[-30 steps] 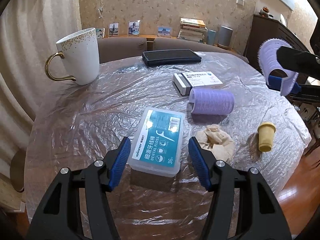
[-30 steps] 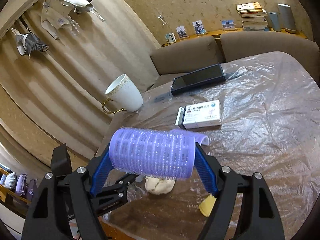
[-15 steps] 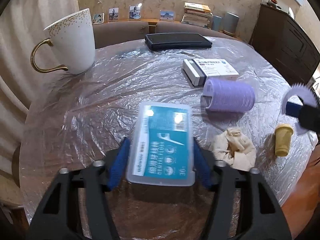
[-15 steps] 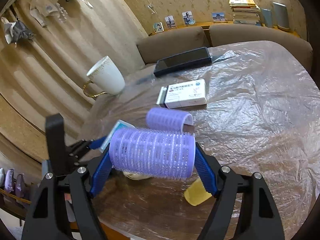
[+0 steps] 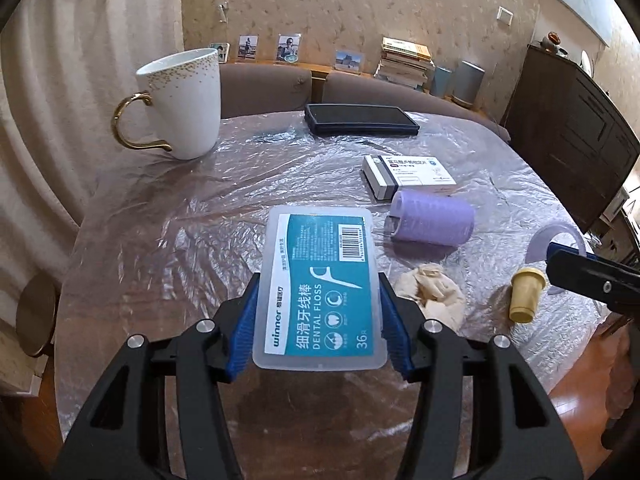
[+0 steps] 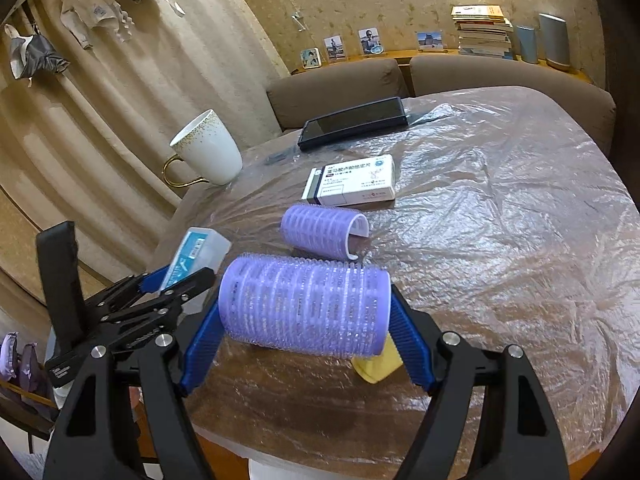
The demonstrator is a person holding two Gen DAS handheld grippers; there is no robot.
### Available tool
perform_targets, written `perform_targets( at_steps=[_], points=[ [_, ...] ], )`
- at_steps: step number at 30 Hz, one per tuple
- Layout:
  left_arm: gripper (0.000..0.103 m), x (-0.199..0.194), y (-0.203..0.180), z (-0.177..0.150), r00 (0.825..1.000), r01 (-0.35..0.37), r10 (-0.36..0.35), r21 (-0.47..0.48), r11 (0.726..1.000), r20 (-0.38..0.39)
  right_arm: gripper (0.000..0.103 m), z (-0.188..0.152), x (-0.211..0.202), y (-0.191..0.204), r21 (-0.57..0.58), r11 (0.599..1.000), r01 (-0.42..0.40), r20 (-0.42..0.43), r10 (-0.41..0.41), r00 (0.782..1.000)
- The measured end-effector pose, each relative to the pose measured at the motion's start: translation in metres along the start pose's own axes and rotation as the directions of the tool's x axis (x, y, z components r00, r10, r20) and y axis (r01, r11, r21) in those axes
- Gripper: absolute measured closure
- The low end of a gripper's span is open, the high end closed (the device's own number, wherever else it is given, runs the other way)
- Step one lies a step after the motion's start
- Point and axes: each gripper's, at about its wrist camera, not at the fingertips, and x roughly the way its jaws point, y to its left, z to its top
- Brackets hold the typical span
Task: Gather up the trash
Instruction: 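Carry the floss box and purple roller over the white bin with both tools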
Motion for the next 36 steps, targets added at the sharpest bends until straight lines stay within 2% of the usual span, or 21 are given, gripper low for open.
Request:
perform_targets(
  at_steps=[14, 23, 36],
  points=[
    [0.048, -0.027, -0.011, -0.024, 0.998, 0.058, -0.058, -0.010, 0.998, 0.013, 0.028, -0.032, -0.023, 0.010, 0.000, 1.000, 0.016, 0.008, -0.016, 1.000],
    [0.048, -0.041, -0.023, -0.041, 0.999, 0.042, -0.042, -0.021, 0.999, 0.009, 0.028, -0.053, -0.031, 0.009, -0.024, 1.000, -0.013, -0.026, 0.013, 1.000],
    [0.048, -0.057, -0.050, -0.064, 1.000, -0.012, 0.013, -0.088, 0.996, 0.007, 0.028, -0.074, -0.054, -0.004, -0.101, 0.994, -0.050, -0.073, 0.042, 0.996]
  ],
)
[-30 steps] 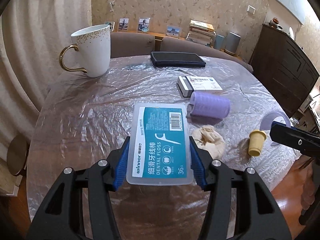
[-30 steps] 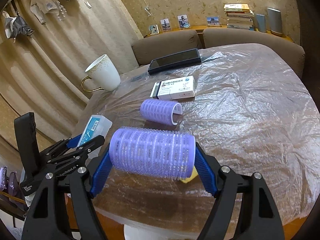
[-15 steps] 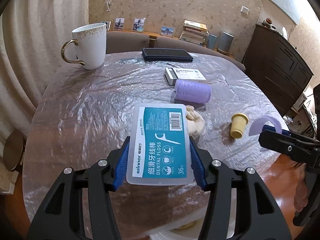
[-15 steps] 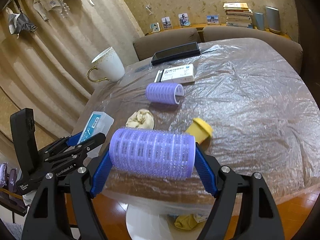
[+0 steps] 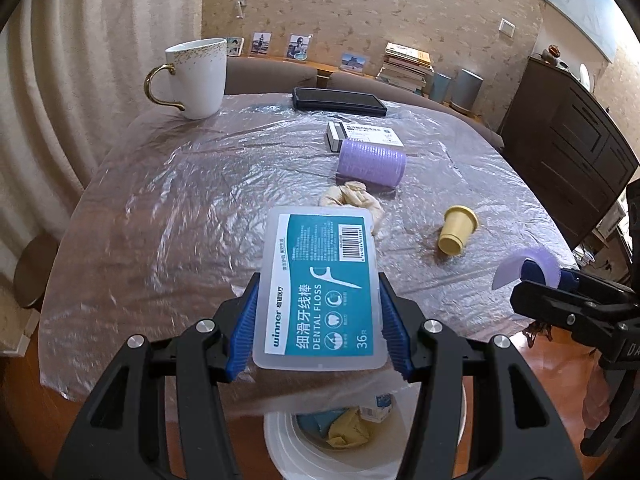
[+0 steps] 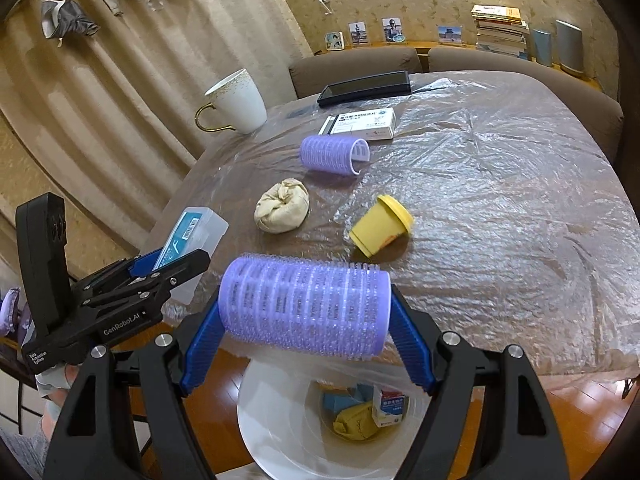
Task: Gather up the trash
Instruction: 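Carry the floss box and purple roller over the white bin with both tools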
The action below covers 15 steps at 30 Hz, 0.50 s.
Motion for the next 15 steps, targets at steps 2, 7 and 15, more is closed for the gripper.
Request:
perform_targets(
  at_steps=[2, 7, 15],
  points=[
    [0.048, -0.003, -0.004, -0.005, 1.000, -0.005, 0.005, 0.000, 1.000, -0.001, 0.028, -0.003, -0.003, -0.001, -0.007, 1.000, -0.002, -0.004, 0.002, 1.000],
    [0.048, -0.010, -0.011, -0.017, 1.000, -0.023, 0.023, 0.009, 1.000, -0.010, 0.028, -0.015, -0.010, -0.003, -0.026, 1.000, -0.004, -0.013, 0.003, 1.000],
    [0.048, -0.017, -0.016, -0.040, 0.999, -0.039, 0.039, -0.012, 0.999, -0.038, 0.028, -0.037, -0.025, -0.008, -0.003, 1.000, -0.006, -0.008, 0.006, 1.000]
  ],
)
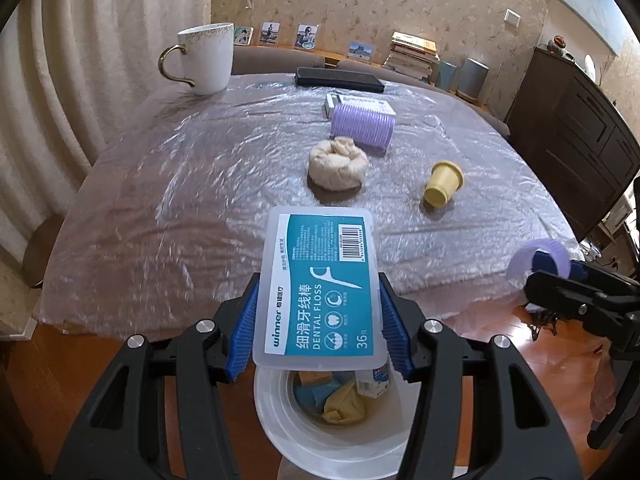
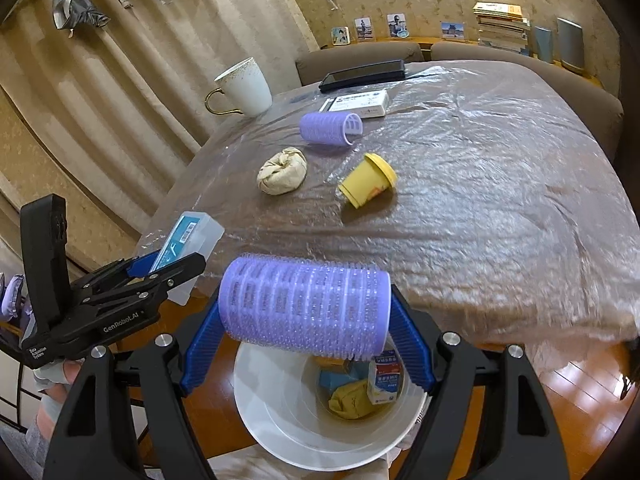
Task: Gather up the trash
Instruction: 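Carry the floss box and purple roller over the white bin with both tools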
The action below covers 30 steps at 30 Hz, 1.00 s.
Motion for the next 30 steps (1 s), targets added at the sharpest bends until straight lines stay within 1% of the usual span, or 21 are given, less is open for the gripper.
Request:
perform_targets(
  at_steps=[3, 8, 14, 19, 30],
  points=[
    [0.048, -0.002, -0.002, -0.007, 1.000, -0.001, 0.001, -0.002, 1.000, -0.008, 0.028, -0.007, -0.004, -0.001, 0.010, 1.000, -0.004, 0.004, 0.004, 1.000],
    [0.048, -0.004, -0.002, -0.015, 1.000, -0.002, 0.002, -0.003, 1.000, -0.008, 0.028, -0.013, -0.007, -0.001, 0.013, 1.000, 0.017, 0.024, -0.017, 1.000],
    [0.048, -0.004, -0.001, -0.026, 1.000, -0.001, 0.001, 0.025, 1.000, -0.015, 0.028, -0.022, -0.008, 0.002, 0.024, 0.999, 0.024, 0.037, -0.024, 0.999],
    [0.048, -0.003, 0.000, -0.031, 1.000, -0.006, 0.006, 0.040, 0.999, -0.020, 0.028, -0.030, -0.003, 0.003, 0.035, 0.999, 0.033, 0.028, -0.034, 0.999],
    [0.048, -0.001, -0.004, -0.047, 0.999, 0.015, -0.011, 0.082, 0.997, -0.043, 0.028, -0.047, 0.013, 0.006, 0.048, 0.998, 0.041, -0.014, -0.040, 0.999]
  ],
)
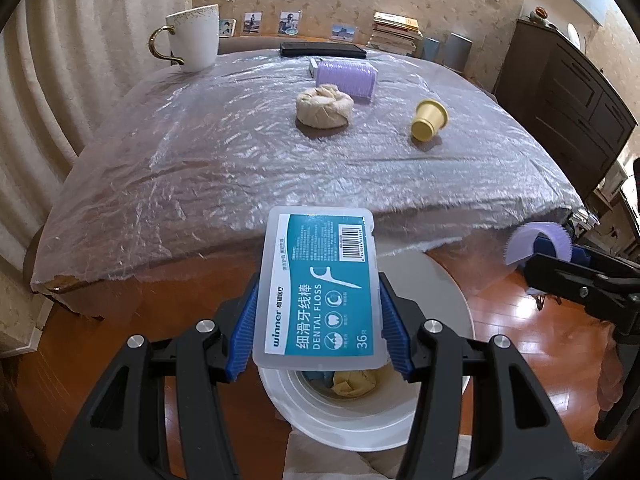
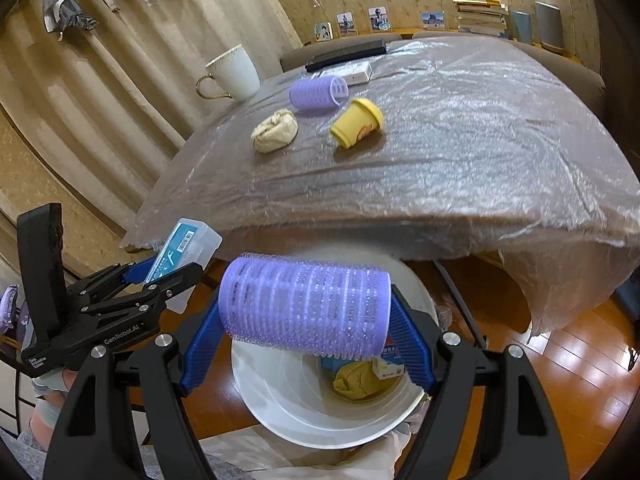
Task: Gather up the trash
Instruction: 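Carry the floss box and purple roller over the white bin with both tools, then open both tools to drop the floss box and roller into the bin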
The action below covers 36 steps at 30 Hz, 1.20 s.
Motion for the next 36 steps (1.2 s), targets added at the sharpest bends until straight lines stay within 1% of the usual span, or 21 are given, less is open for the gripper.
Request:
perform_targets(
  at_steps=[18, 25, 36],
  points=[
    [0.048, 0.013, -0.010, -0.034, 0.997, 0.002, 0.001, 0.046, 0.999, -0.082, 0.028, -0.026, 0.017, 0.001, -0.029, 0.999, 0.032, -0.078, -0.034, 0.996],
    [0.048, 0.022, -0.009, -0.047, 0.993, 0.006, -0.002, 0.036, 0.999, -0.119, 0.028, -0.034, 0.027, 0.004, -0.036, 0.998, 0.043, -0.111, -0.047, 0.993],
    [0.048, 0.039, -0.004, -0.055, 0.986, 0.006, 0.001, 0.047, 0.999, -0.164, 0.028, -0.041, 0.050, 0.003, -0.048, 0.995, 0.089, -0.154, -0.095, 0.984]
  ],
)
